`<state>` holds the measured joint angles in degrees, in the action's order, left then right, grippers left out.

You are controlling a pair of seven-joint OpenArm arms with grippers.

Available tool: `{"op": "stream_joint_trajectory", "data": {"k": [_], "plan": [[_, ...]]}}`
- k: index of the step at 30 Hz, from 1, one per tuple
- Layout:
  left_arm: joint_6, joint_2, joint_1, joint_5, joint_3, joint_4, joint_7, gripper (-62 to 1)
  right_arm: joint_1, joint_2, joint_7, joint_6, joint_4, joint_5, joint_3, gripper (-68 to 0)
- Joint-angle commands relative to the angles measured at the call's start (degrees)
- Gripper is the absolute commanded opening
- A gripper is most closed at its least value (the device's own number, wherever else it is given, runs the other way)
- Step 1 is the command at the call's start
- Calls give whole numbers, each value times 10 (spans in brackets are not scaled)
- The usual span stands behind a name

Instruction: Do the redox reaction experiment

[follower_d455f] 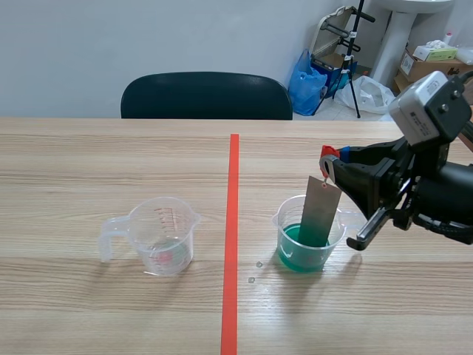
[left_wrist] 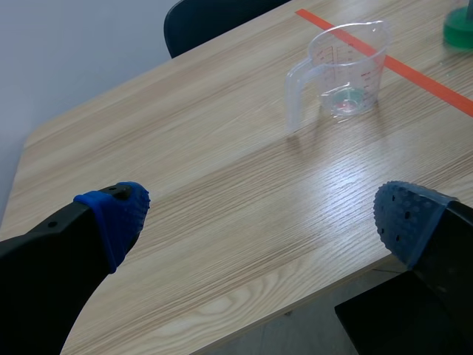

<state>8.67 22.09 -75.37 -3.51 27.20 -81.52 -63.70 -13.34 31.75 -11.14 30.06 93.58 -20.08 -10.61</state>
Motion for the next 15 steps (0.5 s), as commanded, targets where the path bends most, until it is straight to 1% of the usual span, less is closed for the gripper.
{"op": "stream_joint_trajectory", "data": {"k": [1, 15], "plan": [[1, -2, -1, -5, 5, -6, -8, 14, 5, 2, -4, 0, 3, -2, 0, -669], [1, -2, -1, -5, 5, -6, -8, 14, 5, 2, -9, 0, 5, -3, 2, -669]]}}
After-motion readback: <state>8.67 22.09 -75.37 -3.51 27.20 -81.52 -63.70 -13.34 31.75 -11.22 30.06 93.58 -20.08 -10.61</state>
